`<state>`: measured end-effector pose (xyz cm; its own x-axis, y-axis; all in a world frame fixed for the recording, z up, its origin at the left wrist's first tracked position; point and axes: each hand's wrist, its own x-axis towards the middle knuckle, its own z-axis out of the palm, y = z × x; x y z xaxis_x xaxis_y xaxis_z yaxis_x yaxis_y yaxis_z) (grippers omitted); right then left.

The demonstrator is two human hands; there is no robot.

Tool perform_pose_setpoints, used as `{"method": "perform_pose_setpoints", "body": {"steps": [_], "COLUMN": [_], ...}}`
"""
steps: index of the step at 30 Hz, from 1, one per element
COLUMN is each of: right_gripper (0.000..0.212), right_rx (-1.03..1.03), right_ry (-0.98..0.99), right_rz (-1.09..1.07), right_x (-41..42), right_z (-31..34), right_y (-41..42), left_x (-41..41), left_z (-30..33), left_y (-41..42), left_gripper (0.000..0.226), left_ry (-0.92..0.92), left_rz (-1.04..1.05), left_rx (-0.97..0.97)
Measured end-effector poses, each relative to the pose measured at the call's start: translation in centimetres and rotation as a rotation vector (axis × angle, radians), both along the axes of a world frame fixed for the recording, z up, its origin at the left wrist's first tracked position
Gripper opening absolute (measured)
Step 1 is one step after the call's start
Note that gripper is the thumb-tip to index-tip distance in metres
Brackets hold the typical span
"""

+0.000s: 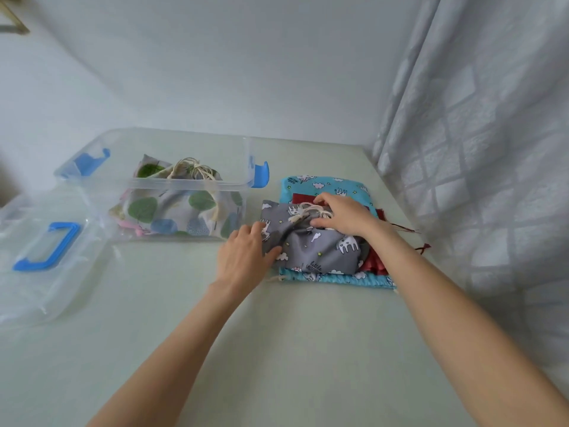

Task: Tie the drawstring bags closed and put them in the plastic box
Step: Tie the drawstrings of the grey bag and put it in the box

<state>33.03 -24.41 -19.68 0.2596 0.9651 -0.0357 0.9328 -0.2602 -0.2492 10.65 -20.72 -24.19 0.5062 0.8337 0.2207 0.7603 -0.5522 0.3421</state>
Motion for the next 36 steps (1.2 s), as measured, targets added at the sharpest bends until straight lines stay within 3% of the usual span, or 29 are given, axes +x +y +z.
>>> {"method": "perform_pose_setpoints", "body": {"steps": [5,9,11,13,15,17,19,25,31,36], "right_gripper": [0.074,0.051,0.050,0.055,0.047,0.041,0.044,0.048,0.041,0.035], "right_rx": [0.033,0.139,0.234,0.295,0.341,0.377,0.421,0.770,0.925,0.733], "right_ry": [-0.118,-0.066,-0.028,0.008,-0.012,-0.061,-0.092,0.024,0.003,-0.049], "right_rz": [0.006,0.006,0.009,0.002,0.016,0.022,0.039,0.133,0.247,0.301], "right_x": [-0.2,-0.2,-0.3,-0.6,-1.4,-2.7,-4.5,-8.8,-13.6,-16.1], "right_z": [0.0,0.9,1.9,3.0,4.4,6.2,8.4,14.4,17.0,14.7], "right_y": [-0.9,-3.1,-4.6,-6.0,-7.4,-8.5,-9.3,-5.7,5.1,12.0], "left_x": [0.0,-0.2,-0.5,-0.8,-1.2,-1.8,-3.1,-9.3,-13.8,-17.1], "left_z": [0.0,1.2,2.2,3.0,3.6,4.3,5.1,11.1,15.9,14.3], "left_y": [-0.1,-0.8,-1.3,-1.5,-1.5,-1.4,-1.4,1.1,8.1,12.0], "left_gripper": [0.040,0.037,0.035,0.041,0.054,0.049,0.022,0.012,0.011,0.041], "left_ry": [-0.160,-0.371,-0.456,-0.496,-0.494,-0.441,-0.434,-0.798,-0.746,-0.549], "left_rz": [-0.013,-0.075,-0.098,-0.122,-0.135,-0.109,-0.101,-0.234,0.049,0.143], "left_rx": [-0.052,-0.123,-0.138,-0.110,-0.129,-0.162,-0.074,0.150,0.312,0.262]}}
